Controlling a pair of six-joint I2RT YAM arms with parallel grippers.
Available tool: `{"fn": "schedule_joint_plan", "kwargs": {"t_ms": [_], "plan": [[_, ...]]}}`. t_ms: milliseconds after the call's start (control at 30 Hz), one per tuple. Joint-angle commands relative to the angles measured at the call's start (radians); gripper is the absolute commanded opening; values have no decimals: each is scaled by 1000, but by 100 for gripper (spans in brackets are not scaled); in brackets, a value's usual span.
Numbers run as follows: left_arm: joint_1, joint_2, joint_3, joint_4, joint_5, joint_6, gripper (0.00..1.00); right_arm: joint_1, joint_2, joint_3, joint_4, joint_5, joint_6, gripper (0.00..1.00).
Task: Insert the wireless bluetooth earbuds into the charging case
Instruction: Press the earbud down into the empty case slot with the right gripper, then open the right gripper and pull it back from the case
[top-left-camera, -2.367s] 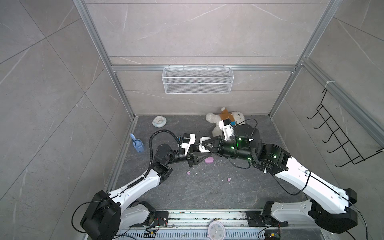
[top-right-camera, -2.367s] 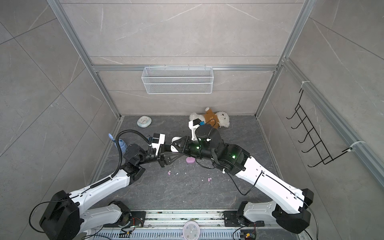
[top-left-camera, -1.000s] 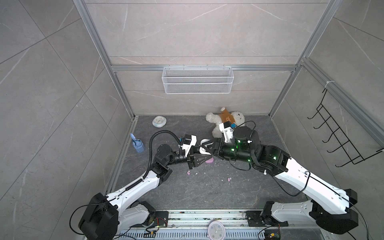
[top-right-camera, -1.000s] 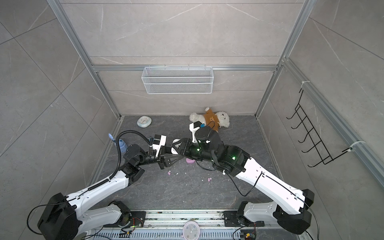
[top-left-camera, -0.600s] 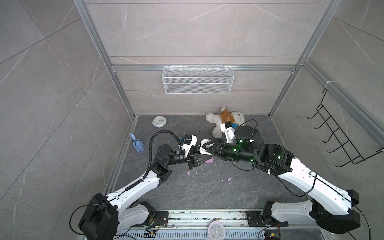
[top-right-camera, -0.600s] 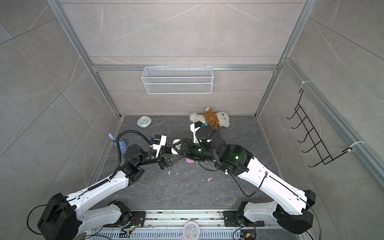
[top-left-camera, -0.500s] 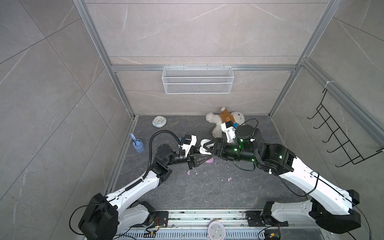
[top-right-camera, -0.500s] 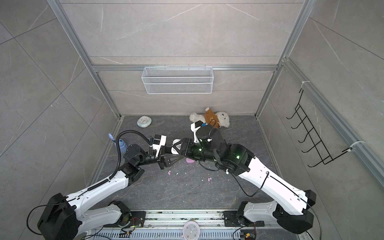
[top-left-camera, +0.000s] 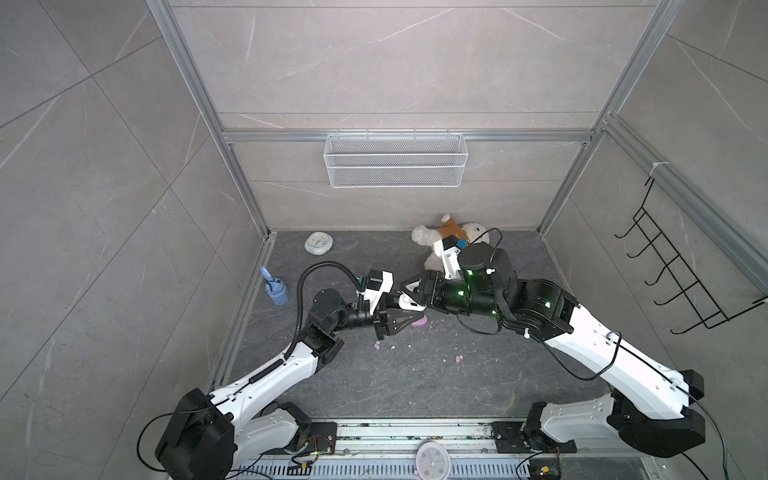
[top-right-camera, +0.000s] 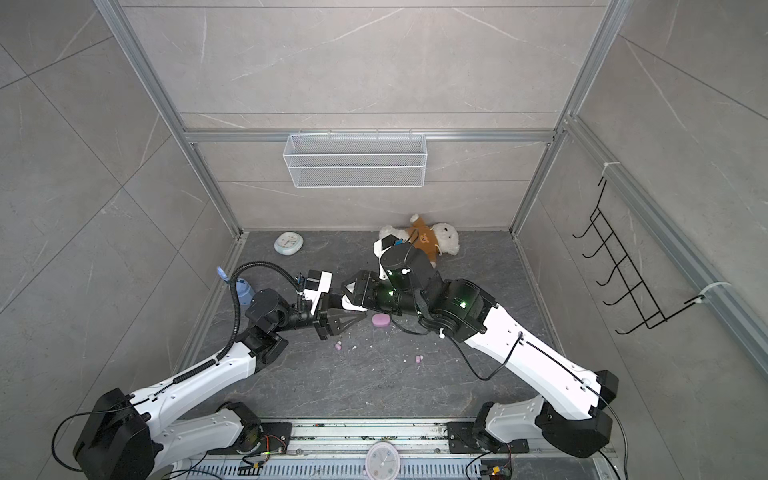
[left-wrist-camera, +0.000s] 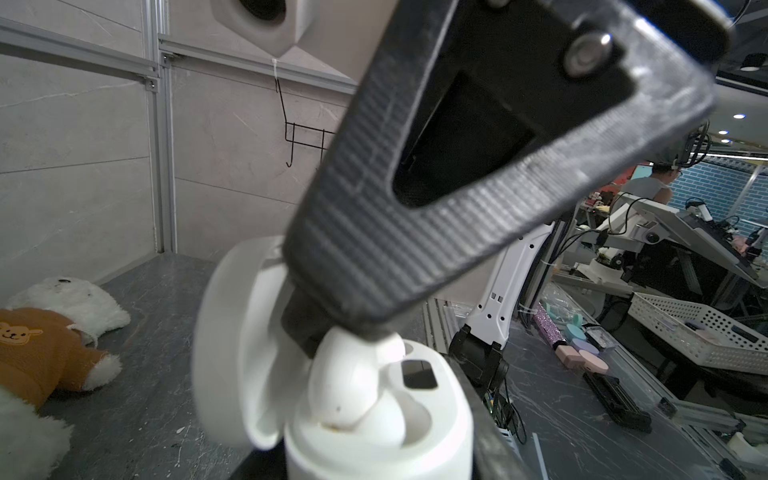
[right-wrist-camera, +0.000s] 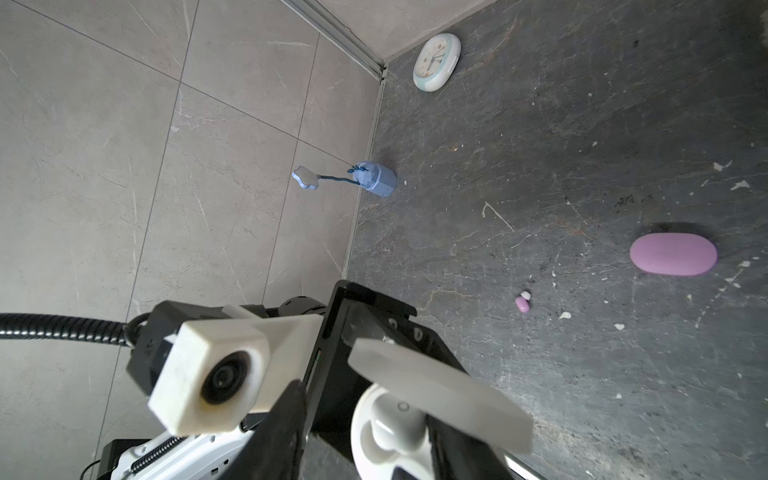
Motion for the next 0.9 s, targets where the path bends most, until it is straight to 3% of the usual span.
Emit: {"fn": "schedule_joint_plan", "kwargs": {"t_ms": [0, 367, 567, 700, 867], "plan": [[-4, -39, 49, 96, 5, 25, 15, 0, 27, 16, -60, -36, -24, 50], [-4, -49, 45, 76, -5, 38, 15, 1, 25, 89, -156, 32, -72, 52], [-3, -48, 42, 55, -13, 48, 15, 0, 58, 279, -314, 13, -116, 51], [-5, -45, 47, 45, -10, 52, 15, -10, 120, 433, -443, 61, -166, 48], [-12, -53, 52, 22, -5, 63, 15, -99, 195, 485, -504, 21, -189, 46]]}}
